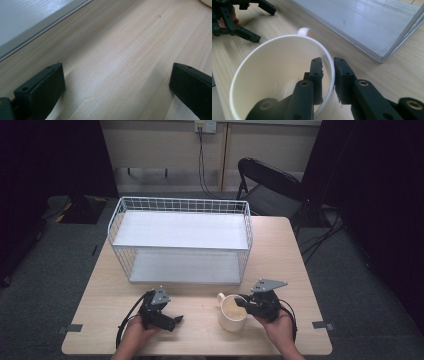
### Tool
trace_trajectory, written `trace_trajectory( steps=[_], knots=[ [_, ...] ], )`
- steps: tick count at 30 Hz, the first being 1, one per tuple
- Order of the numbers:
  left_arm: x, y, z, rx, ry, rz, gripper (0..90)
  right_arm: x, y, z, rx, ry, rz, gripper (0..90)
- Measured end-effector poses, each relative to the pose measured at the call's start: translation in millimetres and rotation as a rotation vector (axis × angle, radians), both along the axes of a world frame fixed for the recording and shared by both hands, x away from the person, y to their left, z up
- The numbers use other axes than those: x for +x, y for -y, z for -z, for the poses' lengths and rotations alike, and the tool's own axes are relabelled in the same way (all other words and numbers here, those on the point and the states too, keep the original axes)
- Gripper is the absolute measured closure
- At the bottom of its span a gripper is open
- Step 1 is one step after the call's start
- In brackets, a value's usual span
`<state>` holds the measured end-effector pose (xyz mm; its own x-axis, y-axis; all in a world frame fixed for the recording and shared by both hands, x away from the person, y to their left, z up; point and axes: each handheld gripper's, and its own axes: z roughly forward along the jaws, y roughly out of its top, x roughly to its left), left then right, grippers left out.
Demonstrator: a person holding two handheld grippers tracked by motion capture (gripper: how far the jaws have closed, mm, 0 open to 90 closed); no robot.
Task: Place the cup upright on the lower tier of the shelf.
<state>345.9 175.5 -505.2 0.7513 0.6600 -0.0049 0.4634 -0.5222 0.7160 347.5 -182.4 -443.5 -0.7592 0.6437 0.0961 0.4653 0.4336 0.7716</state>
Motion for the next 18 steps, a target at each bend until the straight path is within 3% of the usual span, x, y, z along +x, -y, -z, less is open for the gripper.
trace_trajectory(
  steps=[2,6,18],
  knots=[
    [0.0,0.0,0.0,0.0,0.0,0.0,0.0,0.7,0.2,-0.1,0.005,-0.005,-0.004,78.3],
    [0.0,-0.1,0.0,0.001,0.0,0.0,0.0,-0.5,-1.0,-2.5,-0.037,0.023,-0.002,81.2],
    [0.1,-0.1,-0.1,0.002,0.001,0.001,0.0,2.5,-11.7,-4.4,-0.028,0.023,0.002,81.6]
  ],
)
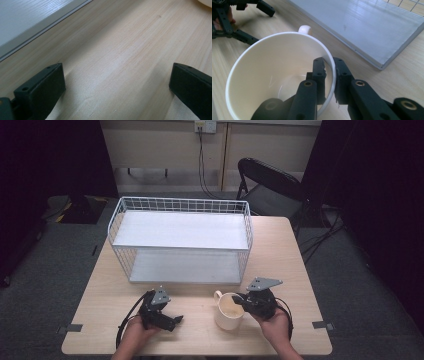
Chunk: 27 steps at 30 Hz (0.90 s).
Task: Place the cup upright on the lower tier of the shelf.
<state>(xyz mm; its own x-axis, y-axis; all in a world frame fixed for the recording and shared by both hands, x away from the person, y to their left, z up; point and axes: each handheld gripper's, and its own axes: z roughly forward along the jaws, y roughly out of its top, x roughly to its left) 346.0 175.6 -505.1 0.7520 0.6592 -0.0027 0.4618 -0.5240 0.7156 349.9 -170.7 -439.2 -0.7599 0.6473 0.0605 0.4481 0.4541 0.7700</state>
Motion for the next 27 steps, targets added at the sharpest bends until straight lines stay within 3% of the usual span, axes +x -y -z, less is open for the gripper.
trace_trajectory(
  steps=[11,27],
  knots=[
    [0.0,0.0,0.0,0.0,0.0,0.0,0.0,9.5,-12.0,-9.1,0.027,0.004,0.017,81.6],
    [-0.1,0.1,0.1,-0.002,-0.001,-0.001,0.0,20.6,-23.5,-16.6,0.012,0.03,0.058,81.6]
  ],
)
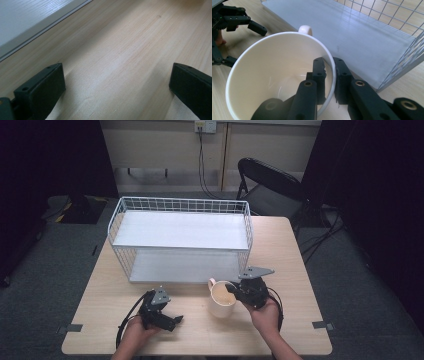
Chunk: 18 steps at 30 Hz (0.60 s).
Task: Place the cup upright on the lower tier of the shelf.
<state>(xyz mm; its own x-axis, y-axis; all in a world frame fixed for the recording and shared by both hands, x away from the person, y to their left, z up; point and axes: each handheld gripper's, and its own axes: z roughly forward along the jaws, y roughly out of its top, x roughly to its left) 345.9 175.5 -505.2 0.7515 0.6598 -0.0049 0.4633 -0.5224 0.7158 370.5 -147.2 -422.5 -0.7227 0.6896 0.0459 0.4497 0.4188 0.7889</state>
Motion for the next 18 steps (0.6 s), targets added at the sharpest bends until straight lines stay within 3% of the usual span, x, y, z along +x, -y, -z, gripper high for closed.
trace_trajectory(
  steps=[18],
  knots=[
    [0.1,-0.1,-0.1,0.002,0.001,0.001,0.0,16.9,-13.5,-5.1,-0.031,0.026,0.05,81.6]
  ],
)
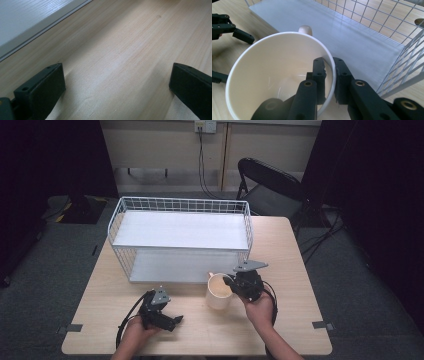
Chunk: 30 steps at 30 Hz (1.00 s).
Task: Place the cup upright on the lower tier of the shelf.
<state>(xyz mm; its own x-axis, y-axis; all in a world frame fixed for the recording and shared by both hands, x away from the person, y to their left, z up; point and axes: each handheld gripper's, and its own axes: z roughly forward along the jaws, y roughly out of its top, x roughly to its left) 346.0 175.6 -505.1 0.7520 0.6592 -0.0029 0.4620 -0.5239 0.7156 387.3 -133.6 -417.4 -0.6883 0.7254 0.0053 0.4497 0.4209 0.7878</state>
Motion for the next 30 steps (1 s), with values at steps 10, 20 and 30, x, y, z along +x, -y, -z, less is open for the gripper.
trace_trajectory(
  steps=[10,20,30],
  knots=[
    [-0.1,0.1,0.0,-0.002,-0.001,-0.001,0.0,6.6,-6.7,0.4,-0.004,0.013,0.025,81.6],
    [-0.1,0.1,0.0,-0.002,-0.001,-0.001,0.0,11.4,-17.7,-0.9,-0.004,0.036,0.045,81.6],
    [-0.1,0.1,0.1,-0.002,-0.001,-0.001,0.0,16.5,-26.8,2.5,-0.001,0.051,0.079,81.6]
  ],
)
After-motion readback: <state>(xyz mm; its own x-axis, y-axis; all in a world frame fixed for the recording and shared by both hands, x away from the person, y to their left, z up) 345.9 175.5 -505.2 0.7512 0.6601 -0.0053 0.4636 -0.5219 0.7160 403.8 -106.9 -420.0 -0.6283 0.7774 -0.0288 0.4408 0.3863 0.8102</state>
